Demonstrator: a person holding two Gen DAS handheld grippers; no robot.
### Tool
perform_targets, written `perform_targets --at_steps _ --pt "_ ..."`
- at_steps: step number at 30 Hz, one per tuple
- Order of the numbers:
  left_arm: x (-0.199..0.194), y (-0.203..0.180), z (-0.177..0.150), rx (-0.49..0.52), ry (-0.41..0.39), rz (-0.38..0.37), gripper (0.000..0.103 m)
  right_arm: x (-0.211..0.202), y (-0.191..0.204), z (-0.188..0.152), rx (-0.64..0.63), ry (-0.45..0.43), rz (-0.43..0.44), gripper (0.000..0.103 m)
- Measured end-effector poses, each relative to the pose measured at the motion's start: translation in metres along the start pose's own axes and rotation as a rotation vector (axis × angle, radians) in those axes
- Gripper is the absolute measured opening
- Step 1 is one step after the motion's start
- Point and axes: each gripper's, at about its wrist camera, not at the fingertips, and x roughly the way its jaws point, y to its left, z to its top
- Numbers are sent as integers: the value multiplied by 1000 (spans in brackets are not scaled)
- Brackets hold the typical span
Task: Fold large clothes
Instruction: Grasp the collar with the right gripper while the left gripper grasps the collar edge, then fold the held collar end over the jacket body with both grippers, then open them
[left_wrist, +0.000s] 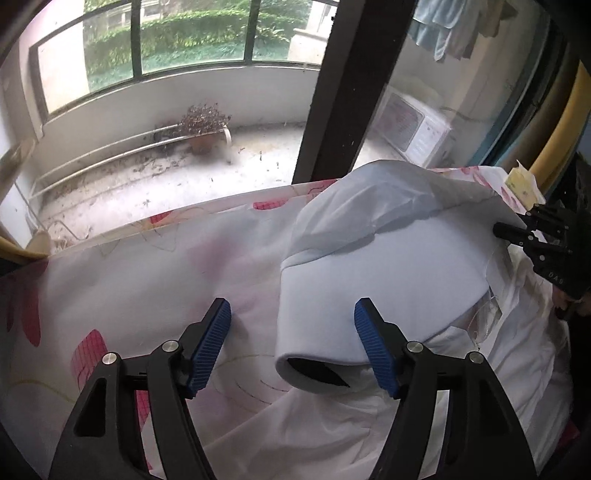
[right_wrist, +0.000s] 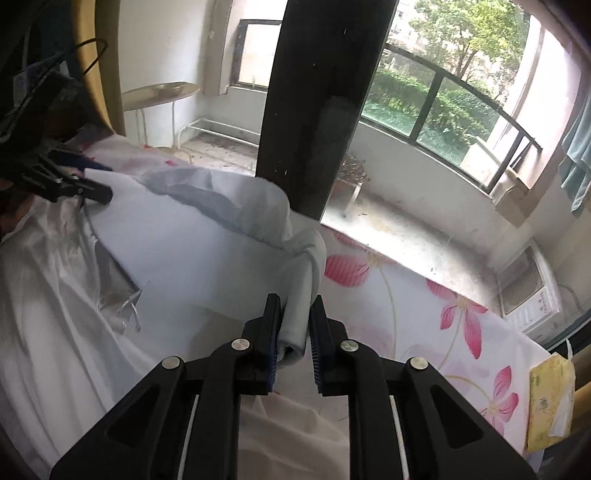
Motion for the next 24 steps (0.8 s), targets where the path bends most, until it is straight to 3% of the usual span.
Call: perform_targets --at_steps 3,4,5,8,12,13,16,21,24 --pt "1 -11 3 61 -15 -3 71 3 -5 4 17 29 54 20" --pt "1 -15 3 75 -15 -6 67 6 -8 6 26 39 63 24" --pt "1 -17 4 86 -16 -19 52 6 -9 4 34 43 69 26" --pt "3 -20 7 95 -22 -22 40 16 -17 2 75 70 122 34" --pt "-4 -17 6 90 -67 -20 22 23 -16 7 81 45 132 33" --pt "-8 -20 5 107 -87 -7 21 21 -13 8 66 36 122 21" --pt "-23 -30 3 161 -144 49 19 6 5 13 -37 -25 24 18" --pt "-45 -53 -4 248 -222 185 19 -25 50 14 -285 -159 -216 18" --pt "-63 -63 -15 256 -287 191 19 -39 73 11 -378 -220 -323 18"
